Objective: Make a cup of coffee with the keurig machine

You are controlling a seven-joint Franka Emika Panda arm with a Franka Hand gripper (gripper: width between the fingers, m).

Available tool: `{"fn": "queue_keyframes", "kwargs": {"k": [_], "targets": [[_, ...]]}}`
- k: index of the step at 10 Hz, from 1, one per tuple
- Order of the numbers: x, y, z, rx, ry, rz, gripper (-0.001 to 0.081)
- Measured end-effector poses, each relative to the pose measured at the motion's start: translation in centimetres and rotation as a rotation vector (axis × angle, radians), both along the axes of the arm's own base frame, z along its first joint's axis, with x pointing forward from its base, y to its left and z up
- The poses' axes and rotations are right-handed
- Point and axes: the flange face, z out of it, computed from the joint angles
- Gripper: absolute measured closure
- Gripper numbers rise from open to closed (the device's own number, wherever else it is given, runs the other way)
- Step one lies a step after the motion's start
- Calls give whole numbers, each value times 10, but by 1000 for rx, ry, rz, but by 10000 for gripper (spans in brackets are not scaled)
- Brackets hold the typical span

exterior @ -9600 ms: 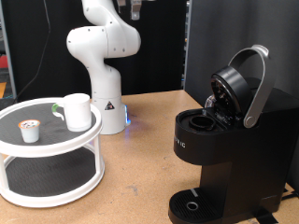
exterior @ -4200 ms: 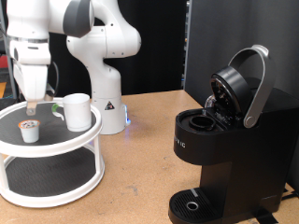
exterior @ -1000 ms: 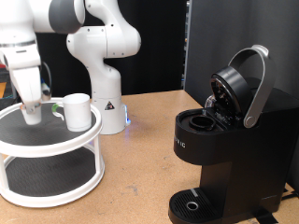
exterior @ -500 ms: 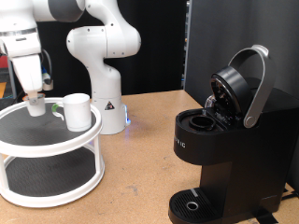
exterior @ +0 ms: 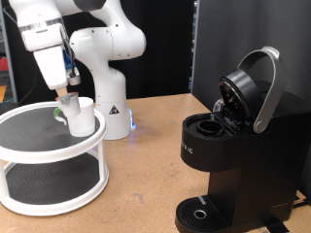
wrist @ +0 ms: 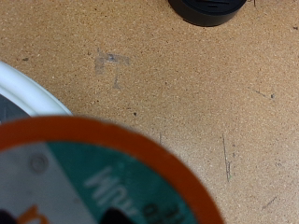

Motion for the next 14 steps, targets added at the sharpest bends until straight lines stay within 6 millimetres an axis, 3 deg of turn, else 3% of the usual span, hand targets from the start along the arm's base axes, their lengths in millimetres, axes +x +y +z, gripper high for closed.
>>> {"fn": "queue_keyframes", "kwargs": {"k": [2, 7, 11, 14], "targets": [[1, 3, -1, 8, 1, -3, 372], [39, 65, 22, 156, -120, -79, 372], [45, 76, 22, 172, -128, -96, 372], [66, 106, 29, 184, -123, -72, 398]]}}
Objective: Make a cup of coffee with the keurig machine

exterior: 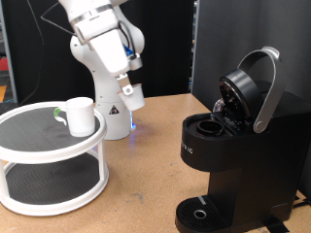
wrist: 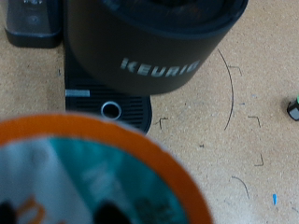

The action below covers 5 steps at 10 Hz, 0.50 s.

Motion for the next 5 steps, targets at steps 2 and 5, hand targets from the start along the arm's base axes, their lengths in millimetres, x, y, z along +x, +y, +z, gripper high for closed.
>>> {"fn": "queue_keyframes", "kwargs": {"k": [2, 5], "targets": [[17, 18, 10, -3, 43, 30, 608], [25, 24, 8, -11, 79, 45, 718]]}}
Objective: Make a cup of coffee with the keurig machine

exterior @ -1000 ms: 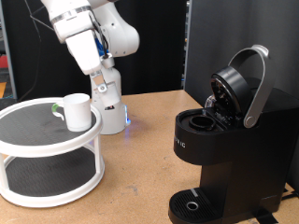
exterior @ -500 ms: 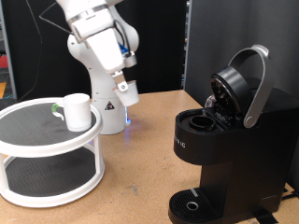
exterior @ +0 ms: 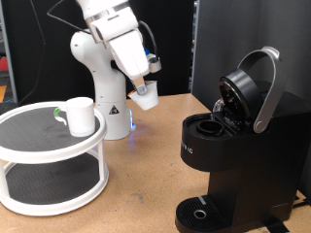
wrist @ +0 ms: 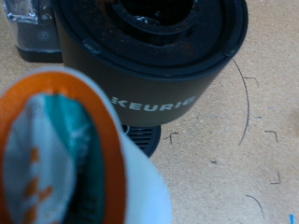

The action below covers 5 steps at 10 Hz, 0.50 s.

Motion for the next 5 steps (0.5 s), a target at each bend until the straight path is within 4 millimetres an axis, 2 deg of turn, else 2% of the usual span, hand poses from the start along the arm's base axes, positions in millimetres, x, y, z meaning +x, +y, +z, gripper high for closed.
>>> {"fn": "queue_keyframes", "kwargs": {"k": [2, 5], "targets": [[4, 11, 4, -6, 11, 27, 718], [22, 33, 12, -18, -8, 31, 718]]}}
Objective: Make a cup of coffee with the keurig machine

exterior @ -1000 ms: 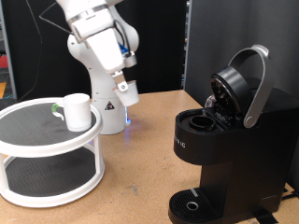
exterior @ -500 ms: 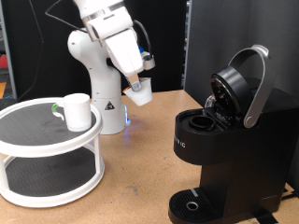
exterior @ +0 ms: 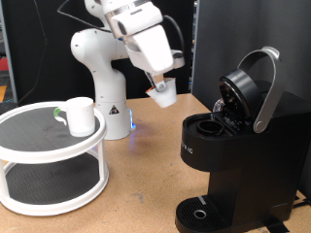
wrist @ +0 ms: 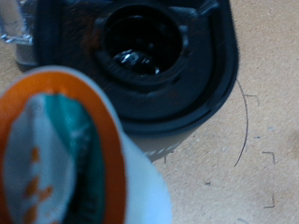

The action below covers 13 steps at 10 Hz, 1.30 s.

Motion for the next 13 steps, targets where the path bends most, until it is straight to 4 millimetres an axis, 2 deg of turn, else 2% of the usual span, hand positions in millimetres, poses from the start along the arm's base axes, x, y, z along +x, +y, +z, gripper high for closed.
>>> {"fn": "queue_keyframes", "kwargs": {"k": [3, 6, 9, 13], "targets": [[11, 16, 1, -10, -4, 26, 718], [13, 20, -1, -14, -7, 16, 718], [3, 19, -4, 111, 73, 208, 718], [9, 26, 6, 189, 47, 244, 718]]}}
